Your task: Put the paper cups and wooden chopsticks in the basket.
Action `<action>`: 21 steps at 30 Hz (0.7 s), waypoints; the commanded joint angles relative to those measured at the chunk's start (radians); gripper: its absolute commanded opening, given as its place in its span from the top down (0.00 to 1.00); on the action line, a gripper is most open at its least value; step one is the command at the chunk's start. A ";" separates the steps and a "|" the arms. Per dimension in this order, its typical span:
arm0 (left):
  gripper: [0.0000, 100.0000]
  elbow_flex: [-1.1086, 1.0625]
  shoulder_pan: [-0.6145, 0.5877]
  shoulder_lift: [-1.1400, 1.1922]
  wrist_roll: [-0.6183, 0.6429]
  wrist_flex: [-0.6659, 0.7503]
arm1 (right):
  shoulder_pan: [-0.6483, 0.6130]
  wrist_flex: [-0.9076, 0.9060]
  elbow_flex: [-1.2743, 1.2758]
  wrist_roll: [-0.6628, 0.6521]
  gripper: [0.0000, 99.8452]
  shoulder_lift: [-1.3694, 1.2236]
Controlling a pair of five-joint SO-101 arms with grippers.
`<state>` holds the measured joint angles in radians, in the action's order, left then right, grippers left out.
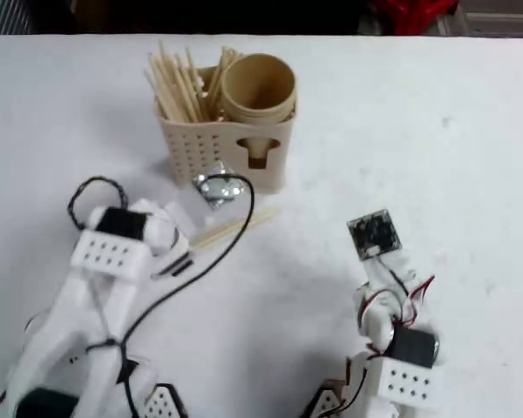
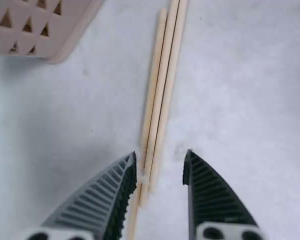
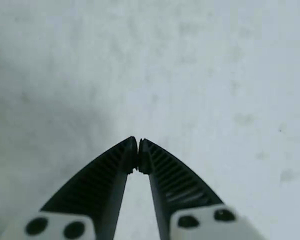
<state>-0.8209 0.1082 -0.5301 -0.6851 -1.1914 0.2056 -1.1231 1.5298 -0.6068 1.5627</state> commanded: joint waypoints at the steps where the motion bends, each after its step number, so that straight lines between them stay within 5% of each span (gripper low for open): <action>1: 0.83 0.052 0.002 0.140 -0.008 0.103 | 0.013 0.010 0.087 -0.005 0.98 0.183; 8: 0.83 0.068 0.005 0.314 -0.011 0.216 | 0.070 0.024 0.157 -0.008 0.98 0.213; 21: 0.87 0.232 0.010 0.625 -0.012 0.218 | 0.173 0.018 0.161 -0.006 0.98 0.239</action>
<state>-0.6306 0.1082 0.0606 -0.6851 -0.9889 0.3621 -1.1201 1.6847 -0.6084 1.7898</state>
